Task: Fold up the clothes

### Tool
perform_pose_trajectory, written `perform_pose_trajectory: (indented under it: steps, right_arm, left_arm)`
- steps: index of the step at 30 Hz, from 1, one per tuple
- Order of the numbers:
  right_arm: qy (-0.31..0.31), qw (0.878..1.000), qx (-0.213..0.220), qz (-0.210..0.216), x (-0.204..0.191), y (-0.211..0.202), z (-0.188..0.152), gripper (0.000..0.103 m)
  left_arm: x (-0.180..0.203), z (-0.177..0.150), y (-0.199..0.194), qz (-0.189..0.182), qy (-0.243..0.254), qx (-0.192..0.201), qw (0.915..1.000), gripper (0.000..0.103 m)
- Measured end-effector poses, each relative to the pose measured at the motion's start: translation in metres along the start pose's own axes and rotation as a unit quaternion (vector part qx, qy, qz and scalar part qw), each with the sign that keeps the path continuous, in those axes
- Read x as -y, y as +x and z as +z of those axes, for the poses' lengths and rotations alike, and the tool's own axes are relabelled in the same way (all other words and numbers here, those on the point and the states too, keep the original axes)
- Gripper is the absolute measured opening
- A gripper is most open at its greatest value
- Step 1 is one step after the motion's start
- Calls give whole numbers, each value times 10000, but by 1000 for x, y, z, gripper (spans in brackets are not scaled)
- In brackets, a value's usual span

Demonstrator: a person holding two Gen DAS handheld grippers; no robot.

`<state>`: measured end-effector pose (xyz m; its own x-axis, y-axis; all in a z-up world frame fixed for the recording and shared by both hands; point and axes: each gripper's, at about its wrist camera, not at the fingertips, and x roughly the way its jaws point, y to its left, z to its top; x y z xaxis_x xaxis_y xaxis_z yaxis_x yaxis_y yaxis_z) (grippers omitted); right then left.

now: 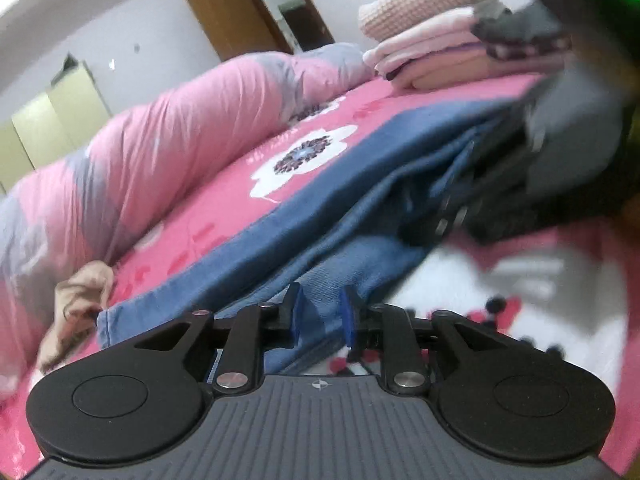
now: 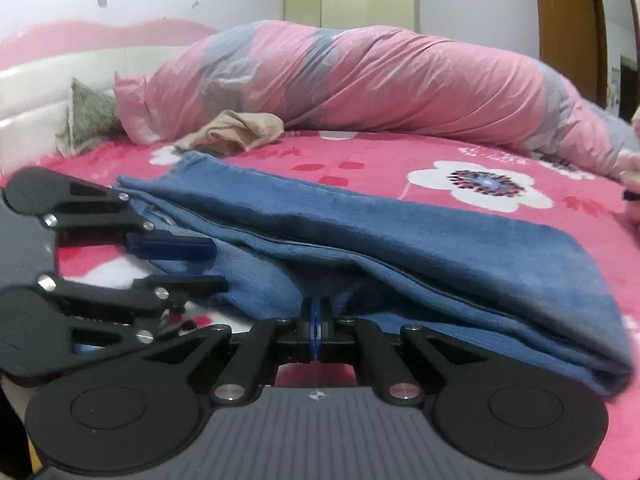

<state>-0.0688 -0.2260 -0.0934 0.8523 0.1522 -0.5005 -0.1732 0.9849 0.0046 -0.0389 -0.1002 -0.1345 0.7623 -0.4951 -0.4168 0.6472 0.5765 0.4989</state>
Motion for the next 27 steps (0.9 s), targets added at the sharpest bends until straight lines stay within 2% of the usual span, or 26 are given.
perform_pose_trajectory:
  steps: [2,4,7,9,11,14,16,18,23,26,27]
  right_arm:
    - [125,9999,22,-32,4,-16,9,0]
    - [381,9985,393,70,8,-32,24,0]
    - [544,9938,969,-25,7,-40,46,0]
    - [602,9915,1144,-159,3,-32,53,0]
    - [772,9928,914,-92,4,-13,47,0]
    - [896,9960,-3,-33,7,25,17,0]
    - [958,9952,192,-72,5,22,4,0]
    - [1002,9949,65,-108,5,17,18,1]
    - [1263,9897,666,70,2,2,42,1]
    - [1058,9941,191,174,-7,27,26,1]
    - [960,9951,209,102,-10,34,16,0]
  left_arm:
    - [3,-2,-6,67,91,39,9999,20]
    - [2,-4,-8,59,-1,60,10000,20]
    - [-2,-3,-9,24,-161,54,9999,20]
    - [-3,-3,-10,24,-207,52,9998,20]
    - [-2,-4,-10,38,-208,67,9998,20]
    - [-3,-6,-8,-11,-246,68,9997,20]
    - [-4,-7,-9,-15,-261,87,9996,20]
    - [-4,-8,-9,-8,-272,113,9996,20]
    - [-9,-10,-9,-74,-422,135,9990,20]
    - [-11,-10,-10,-106,-488,157,9986,21]
    - [-11,-11,-11,-125,-517,165,9984,21]
